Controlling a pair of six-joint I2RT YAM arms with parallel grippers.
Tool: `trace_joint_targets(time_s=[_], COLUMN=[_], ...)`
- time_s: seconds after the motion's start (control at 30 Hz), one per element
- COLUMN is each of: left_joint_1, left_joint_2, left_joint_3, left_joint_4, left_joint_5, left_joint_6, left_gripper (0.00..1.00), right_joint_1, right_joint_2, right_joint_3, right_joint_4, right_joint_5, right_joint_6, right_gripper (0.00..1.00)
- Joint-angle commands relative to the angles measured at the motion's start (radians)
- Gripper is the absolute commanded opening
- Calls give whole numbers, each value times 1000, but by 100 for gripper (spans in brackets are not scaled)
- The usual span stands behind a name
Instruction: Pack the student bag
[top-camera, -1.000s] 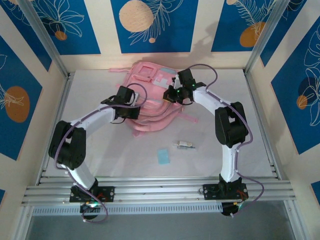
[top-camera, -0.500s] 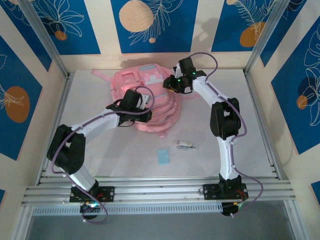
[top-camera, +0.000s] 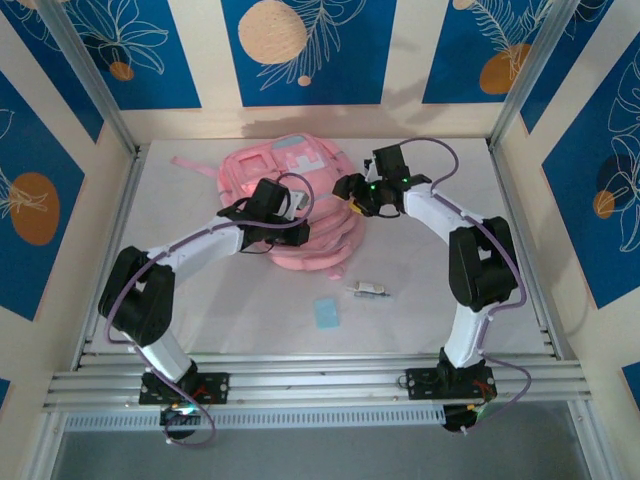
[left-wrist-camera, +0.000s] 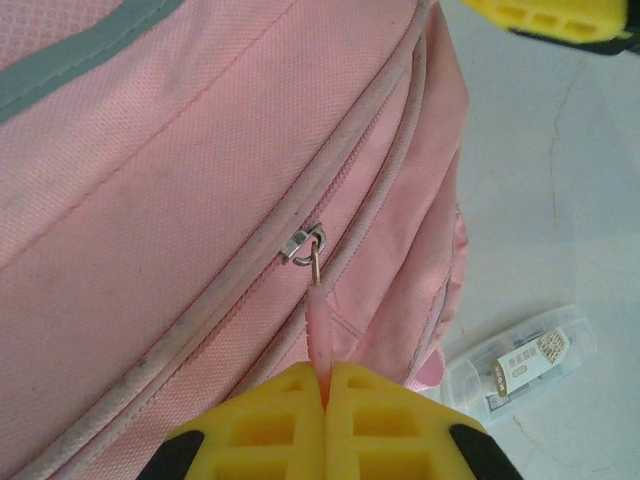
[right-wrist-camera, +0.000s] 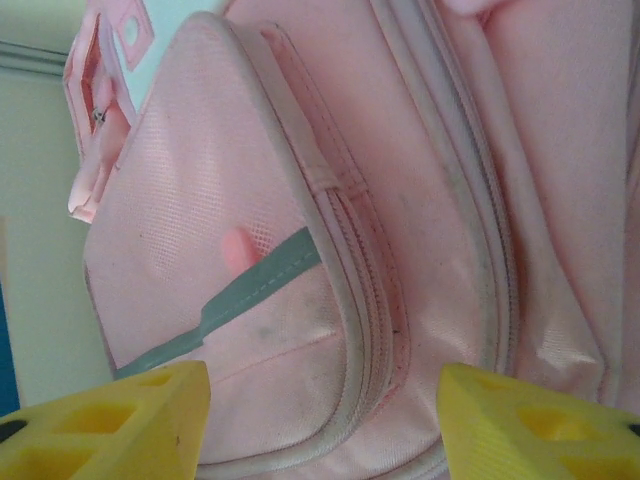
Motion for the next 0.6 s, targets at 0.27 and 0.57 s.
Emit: trace_joint_targets(time_s=[0.27, 0.57], left_joint_1=[-17, 13], left_joint_2=[-28, -119], left_joint_3=[-56, -200], left_joint_4=[23, 23], left_joint_5=[-11, -165], left_joint_6=[-46, -89], left_gripper=[0, 0], right_joint_1=[47, 15], right_joint_2=[73, 23], right_joint_3=[-19, -51], right_joint_4=[198, 200], right_joint_5=[-55, -12], right_joint_6=[149, 124], right_gripper=[17, 0])
